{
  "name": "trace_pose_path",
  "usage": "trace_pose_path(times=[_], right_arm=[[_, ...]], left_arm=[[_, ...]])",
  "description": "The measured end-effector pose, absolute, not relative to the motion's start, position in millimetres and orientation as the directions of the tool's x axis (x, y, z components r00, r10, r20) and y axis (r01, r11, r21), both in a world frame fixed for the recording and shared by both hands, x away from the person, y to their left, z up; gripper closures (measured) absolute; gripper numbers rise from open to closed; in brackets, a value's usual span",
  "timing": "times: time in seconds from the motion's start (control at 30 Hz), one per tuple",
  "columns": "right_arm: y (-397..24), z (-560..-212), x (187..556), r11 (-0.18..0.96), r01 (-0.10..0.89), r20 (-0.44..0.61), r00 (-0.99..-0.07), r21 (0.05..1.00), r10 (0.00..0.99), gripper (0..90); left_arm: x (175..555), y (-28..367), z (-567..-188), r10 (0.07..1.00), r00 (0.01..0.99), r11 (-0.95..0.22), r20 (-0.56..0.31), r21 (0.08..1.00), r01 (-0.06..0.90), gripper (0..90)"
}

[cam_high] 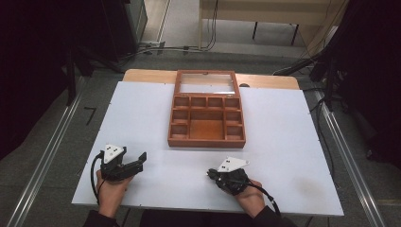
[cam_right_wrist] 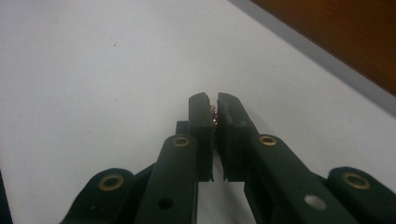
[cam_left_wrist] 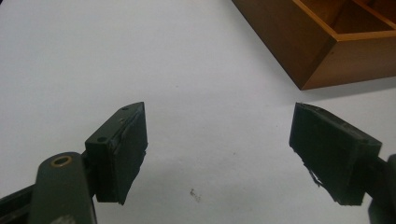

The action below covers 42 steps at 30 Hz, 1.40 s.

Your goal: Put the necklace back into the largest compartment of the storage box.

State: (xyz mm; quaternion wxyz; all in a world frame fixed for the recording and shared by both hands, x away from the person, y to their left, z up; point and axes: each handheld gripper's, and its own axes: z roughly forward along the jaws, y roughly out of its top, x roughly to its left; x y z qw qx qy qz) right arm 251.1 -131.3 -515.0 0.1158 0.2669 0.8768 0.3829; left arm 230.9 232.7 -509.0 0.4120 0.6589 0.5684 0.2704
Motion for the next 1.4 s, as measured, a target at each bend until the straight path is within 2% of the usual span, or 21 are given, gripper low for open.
trace_pose_path(times=[0.43,1.4], right_arm=[[-139,-504,251,0.522,0.389,0.034,-0.824,0.759,0.565,83.0],[-148,-476,253,0.481,0.376,0.031,-0.811,0.792,0.584,83.2]], left_arm=[[231,233,-509,0.972,0.207,-0.013,-0.113,0.851,0.525,19.8],[231,232,-509,0.97,0.21,-0.009,-0.12,0.849,0.528,19.8]])
